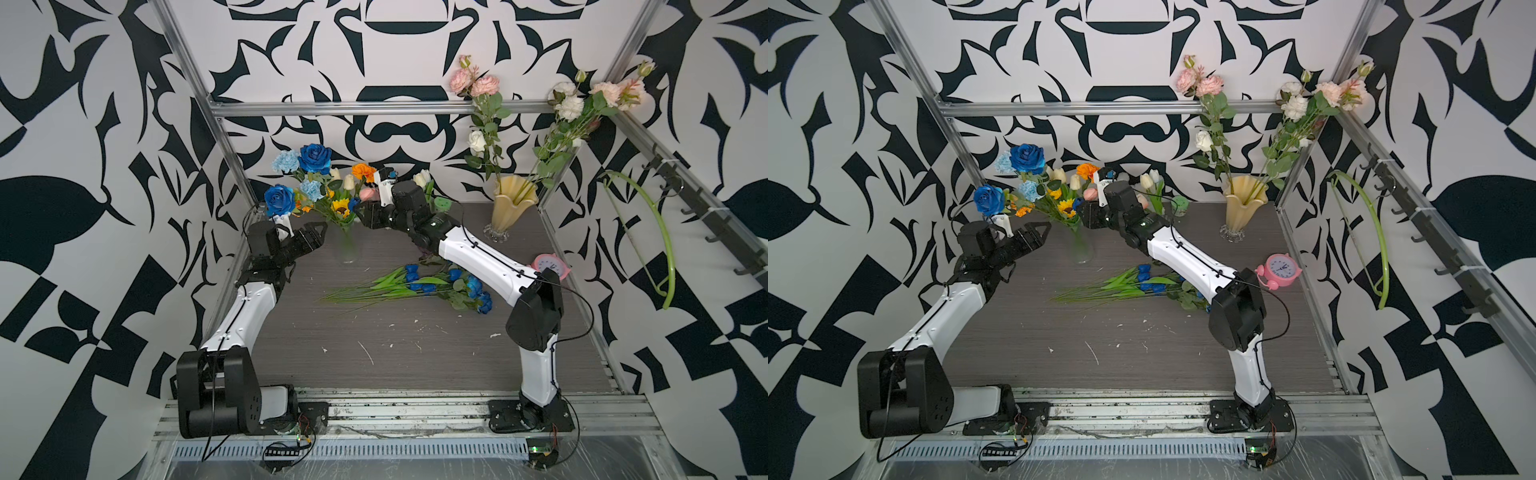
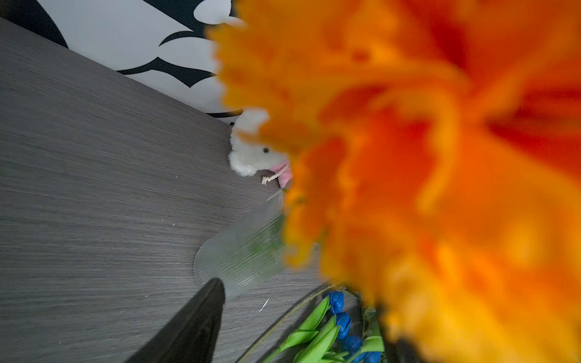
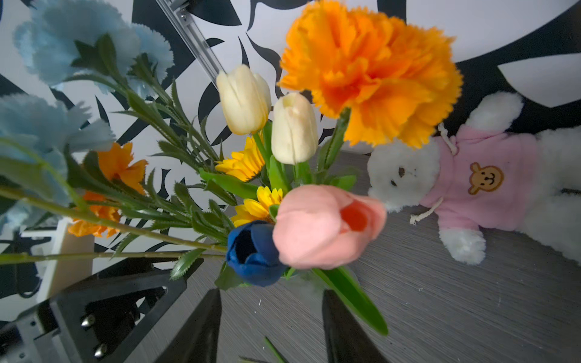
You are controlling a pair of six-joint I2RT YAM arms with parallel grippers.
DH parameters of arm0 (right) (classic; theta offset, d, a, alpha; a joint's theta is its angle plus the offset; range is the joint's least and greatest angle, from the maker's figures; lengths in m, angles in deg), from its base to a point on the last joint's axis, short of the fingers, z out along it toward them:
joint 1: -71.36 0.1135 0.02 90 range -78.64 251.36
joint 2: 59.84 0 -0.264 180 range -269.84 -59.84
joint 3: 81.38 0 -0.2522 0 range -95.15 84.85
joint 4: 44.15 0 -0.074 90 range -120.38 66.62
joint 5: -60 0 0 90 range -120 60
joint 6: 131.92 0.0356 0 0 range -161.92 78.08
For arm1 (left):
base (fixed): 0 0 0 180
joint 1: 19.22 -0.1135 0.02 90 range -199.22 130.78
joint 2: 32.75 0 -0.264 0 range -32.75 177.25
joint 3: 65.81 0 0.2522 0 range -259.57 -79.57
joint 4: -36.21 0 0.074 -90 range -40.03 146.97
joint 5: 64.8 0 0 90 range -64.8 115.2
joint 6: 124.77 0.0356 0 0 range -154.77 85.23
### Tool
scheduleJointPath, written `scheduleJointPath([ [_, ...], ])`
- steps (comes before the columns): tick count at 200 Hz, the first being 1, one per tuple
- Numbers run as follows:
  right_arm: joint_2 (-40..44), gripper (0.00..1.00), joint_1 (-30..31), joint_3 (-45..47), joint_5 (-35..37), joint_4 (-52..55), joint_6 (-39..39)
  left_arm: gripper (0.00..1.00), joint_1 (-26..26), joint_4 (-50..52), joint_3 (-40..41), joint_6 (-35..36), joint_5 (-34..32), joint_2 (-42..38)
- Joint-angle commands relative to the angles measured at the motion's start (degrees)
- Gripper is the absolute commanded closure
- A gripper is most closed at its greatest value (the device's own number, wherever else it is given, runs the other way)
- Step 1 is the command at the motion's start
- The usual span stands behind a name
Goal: Pick out blue flowers from the vase
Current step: Pick up the flower from the vase.
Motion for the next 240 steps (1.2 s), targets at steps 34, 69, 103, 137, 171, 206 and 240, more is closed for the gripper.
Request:
scheduleJointPath([
  [34,-1.6,0.48,1.1,-4.7,1.3,2.1,-1.0,0.21,0.2,-0.6,-2.2,0.6,0.3,1.6],
  [69,-2.9,0.48,1.2,-4.7,4.6,3.5,0.6,0.21,0.1,-0.8,-2.5,0.8,0.2,2.0],
  [103,-4.6,0.48,1.2,-5.1,5.0,3.7,1.4,0.21,0.1,-1.2,-2.9,0.8,0.3,2.8],
  [137,-6.8,0.48,1.2,-7.5,4.8,3.0,1.7,0.21,0.1,-1.5,-3.2,0.8,0.6,3.4],
  [171,-9.2,0.49,1.1,-10.7,4.7,3.3,1.9,0.21,0.1,-1.7,-2.9,0.9,0.4,3.7],
  [206,-11.0,0.52,0.9,-12.9,5.4,4.4,2.1,0.21,0.2,-2.1,-2.7,0.9,0.4,4.1],
  [240,-12.1,0.62,0.7,-13.5,5.6,4.4,2.4,0.21,0.1,-2.1,-3.0,0.9,0.5,4.3],
])
